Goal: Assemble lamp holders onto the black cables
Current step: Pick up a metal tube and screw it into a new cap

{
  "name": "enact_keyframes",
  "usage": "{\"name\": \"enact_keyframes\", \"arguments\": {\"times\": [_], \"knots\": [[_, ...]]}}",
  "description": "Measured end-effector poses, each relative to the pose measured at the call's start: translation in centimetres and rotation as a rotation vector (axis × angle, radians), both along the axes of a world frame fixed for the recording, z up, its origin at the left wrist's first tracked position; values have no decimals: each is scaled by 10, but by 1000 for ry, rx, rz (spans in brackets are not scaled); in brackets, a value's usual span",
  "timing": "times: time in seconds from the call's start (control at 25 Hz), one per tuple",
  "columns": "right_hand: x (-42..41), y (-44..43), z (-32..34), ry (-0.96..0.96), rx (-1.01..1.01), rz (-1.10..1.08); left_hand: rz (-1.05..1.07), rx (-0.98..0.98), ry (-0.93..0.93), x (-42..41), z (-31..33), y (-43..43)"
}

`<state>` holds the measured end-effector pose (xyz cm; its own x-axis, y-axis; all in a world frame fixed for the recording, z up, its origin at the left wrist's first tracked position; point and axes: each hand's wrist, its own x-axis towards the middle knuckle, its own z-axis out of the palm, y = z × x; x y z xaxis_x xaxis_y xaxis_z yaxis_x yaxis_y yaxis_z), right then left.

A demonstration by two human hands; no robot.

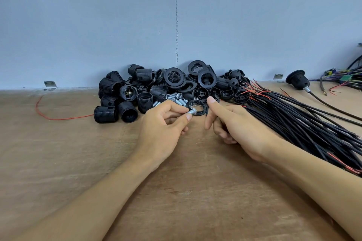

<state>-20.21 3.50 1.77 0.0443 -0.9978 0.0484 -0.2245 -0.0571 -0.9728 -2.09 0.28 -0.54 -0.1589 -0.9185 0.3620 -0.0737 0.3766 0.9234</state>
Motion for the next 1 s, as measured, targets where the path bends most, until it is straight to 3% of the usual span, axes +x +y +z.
{"name": "enact_keyframes", "arguments": {"times": [0.12,0.28,0.92,1.0], "knots": [[0,1,1,-66,-18,21,0,4,-11,0,0,0],[-1,1,2,44,5,0,1,5,-17,0,0,0],[-5,-5,-6,-2,-9,-80,8,18,-55,-1,-4,-4],[-8,-9,-10,125,-94,-159,7,27,-64,0,-4,-4]]}}
